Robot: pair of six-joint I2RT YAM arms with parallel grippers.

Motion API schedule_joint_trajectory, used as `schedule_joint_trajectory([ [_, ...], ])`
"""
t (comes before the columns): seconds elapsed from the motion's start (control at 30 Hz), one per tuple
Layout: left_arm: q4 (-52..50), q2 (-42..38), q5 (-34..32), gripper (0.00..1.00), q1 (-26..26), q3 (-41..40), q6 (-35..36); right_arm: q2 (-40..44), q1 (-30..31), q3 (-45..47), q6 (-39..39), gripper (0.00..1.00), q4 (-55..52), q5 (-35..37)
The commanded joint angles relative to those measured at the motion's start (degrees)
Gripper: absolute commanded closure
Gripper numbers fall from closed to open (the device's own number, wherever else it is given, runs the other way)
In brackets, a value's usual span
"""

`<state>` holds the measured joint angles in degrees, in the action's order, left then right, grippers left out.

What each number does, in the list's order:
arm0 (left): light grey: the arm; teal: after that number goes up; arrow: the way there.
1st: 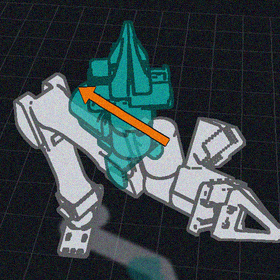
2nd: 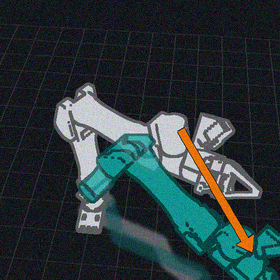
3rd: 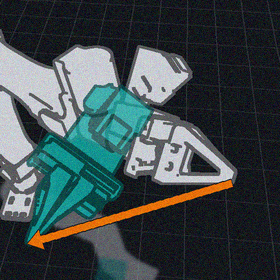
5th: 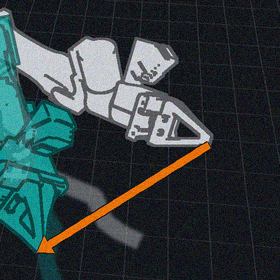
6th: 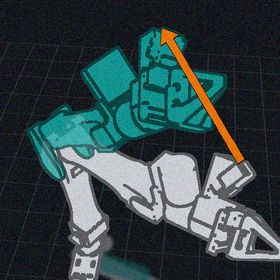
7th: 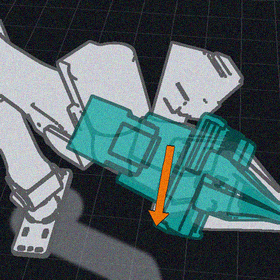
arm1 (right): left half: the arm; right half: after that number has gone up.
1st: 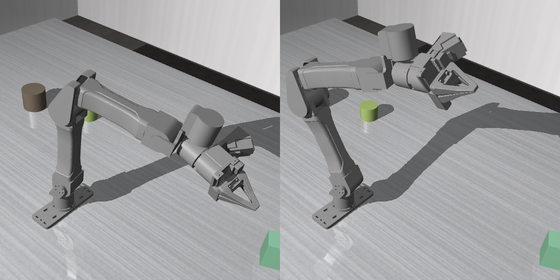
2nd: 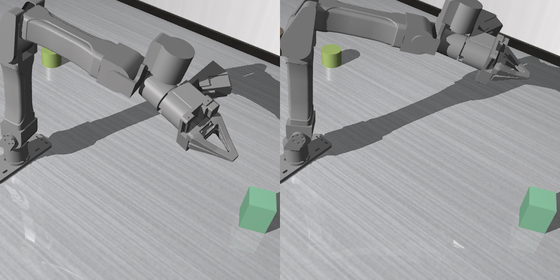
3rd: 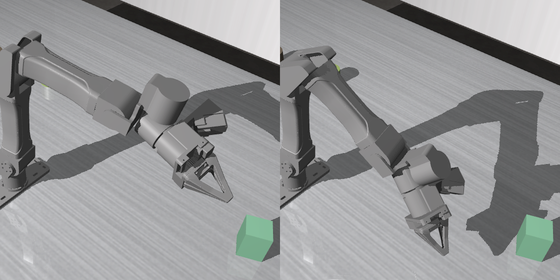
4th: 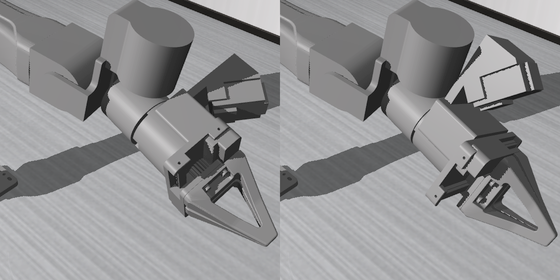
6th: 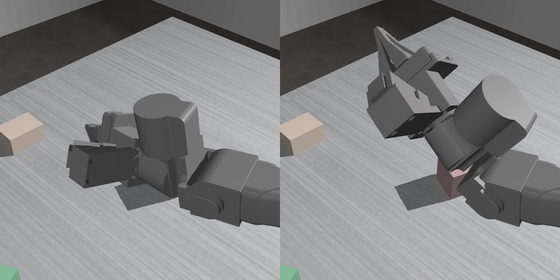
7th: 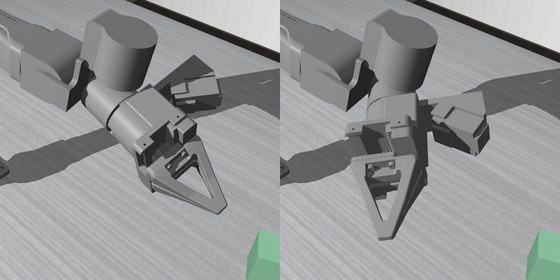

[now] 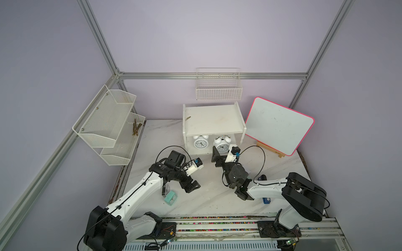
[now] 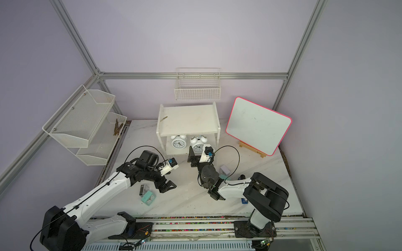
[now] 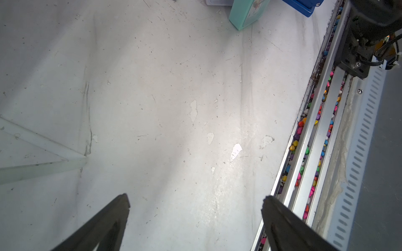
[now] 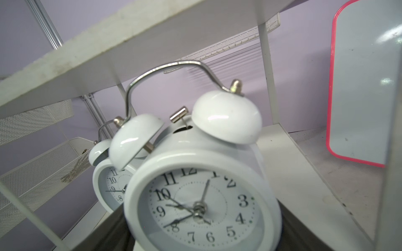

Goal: Place the alarm clocks on the shelf by style
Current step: Place the alarm on the shelf.

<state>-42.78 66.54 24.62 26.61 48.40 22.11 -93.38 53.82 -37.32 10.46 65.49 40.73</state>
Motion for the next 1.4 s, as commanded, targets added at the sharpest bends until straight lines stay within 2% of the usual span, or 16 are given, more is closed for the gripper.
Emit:
schedule_joint_trajectory([
  [0.0,1.4,-1.9,0.0,0.02,-0.7,-0.5,0.6,-2.0,-0.2,-2.7,-2.6,0.47,6.0,1.1],
  [0.67,1.4,-4.4,0.5,0.00,-2.7,-2.8,2.0,-8.7,-5.0,-10.9,3.1,0.46,-6.9,-0.6],
  [0.97,1.2,-4.7,1.0,0.00,-3.4,-2.9,2.1,-8.7,-5.8,-12.5,5.5,0.45,-12.6,-0.3],
  [1.37,1.2,-4.8,1.3,0.00,-3.6,-2.8,2.2,-6.6,-5.8,-10.4,7.1,0.42,-14.2,0.1],
])
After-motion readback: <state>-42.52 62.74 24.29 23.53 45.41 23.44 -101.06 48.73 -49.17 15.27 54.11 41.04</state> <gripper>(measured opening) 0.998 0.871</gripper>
